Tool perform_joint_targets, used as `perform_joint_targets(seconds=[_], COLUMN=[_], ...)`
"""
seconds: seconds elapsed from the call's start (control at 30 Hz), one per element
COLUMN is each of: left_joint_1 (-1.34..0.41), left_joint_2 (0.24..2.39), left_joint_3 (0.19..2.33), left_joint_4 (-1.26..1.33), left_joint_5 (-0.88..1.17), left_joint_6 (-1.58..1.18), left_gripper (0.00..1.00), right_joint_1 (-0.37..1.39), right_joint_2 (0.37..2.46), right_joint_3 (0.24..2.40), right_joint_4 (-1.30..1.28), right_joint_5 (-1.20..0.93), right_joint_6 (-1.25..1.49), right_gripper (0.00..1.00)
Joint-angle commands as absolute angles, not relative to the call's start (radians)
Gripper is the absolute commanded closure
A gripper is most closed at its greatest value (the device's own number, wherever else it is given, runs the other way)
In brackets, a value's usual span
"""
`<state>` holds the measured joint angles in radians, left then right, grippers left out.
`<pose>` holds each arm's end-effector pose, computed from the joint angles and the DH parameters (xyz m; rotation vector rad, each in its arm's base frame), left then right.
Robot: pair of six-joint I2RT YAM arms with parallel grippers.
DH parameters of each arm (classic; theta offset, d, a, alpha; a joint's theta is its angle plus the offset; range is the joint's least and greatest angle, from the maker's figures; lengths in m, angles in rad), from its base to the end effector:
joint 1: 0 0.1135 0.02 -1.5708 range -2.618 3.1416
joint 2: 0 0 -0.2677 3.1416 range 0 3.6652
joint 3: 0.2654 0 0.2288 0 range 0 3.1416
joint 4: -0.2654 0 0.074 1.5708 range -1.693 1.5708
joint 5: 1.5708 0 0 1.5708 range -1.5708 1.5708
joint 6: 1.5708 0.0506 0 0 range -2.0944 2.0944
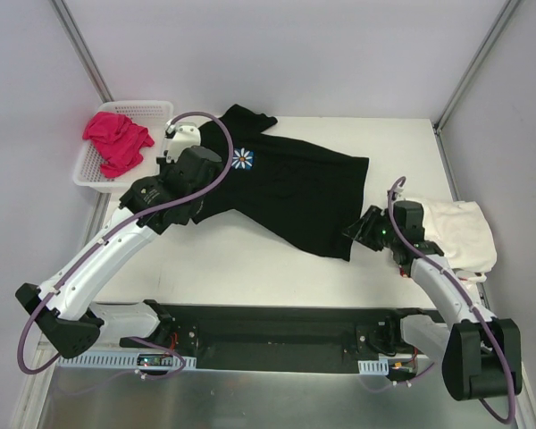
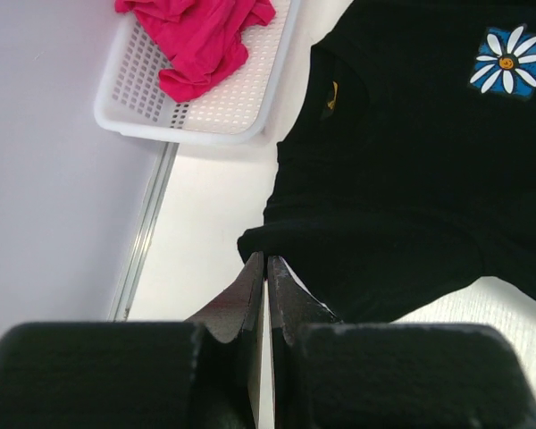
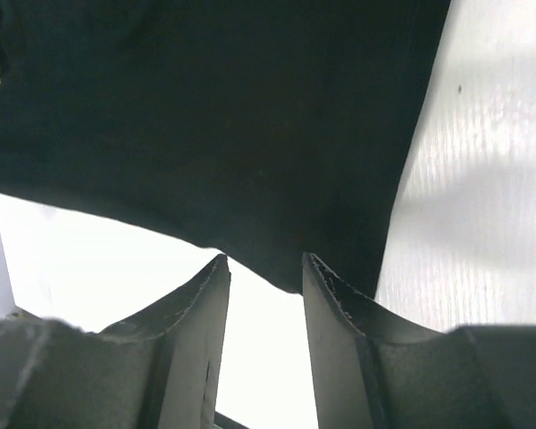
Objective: Fold and stack the t-shirts
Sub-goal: Flatten out the tshirt
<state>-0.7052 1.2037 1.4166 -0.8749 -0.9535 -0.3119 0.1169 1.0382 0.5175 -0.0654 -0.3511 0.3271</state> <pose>0.1855 -0.1037 0.4052 -0.0987 1.9535 0.4045 0.2032 0.0414 0.2191 0.0224 2.1844 0.6331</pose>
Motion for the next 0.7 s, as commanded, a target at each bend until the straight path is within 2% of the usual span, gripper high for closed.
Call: perform_joint_targets(seconds=[0.0, 0.33, 0.67], left_joint_1=[-0.699, -0.699, -0.698], left_joint_2=[1.183, 1.163, 1.154], left_joint_3=[1.413, 1.374, 1.364], left_joint_4=[-0.831, -0.779, -0.775], left_joint_5=[-0.979, -0.942, -0.937], left_joint_6=[-0.267, -0.242, -0.236], left_gripper=[1.00, 1.00, 1.00], right_joint_1=[0.137, 0.144, 0.153], right_joint_2=[0.965, 0.862, 0.965], right_joint_3=[0.460, 0.377, 0.373], right_joint_4=[-0.129, -0.248, -0.135], right_joint_5=[-0.321, -0.293, -0.298], right_joint_6=[0.325, 0.296, 0.319], right_gripper=[0.59, 0.57, 0.60])
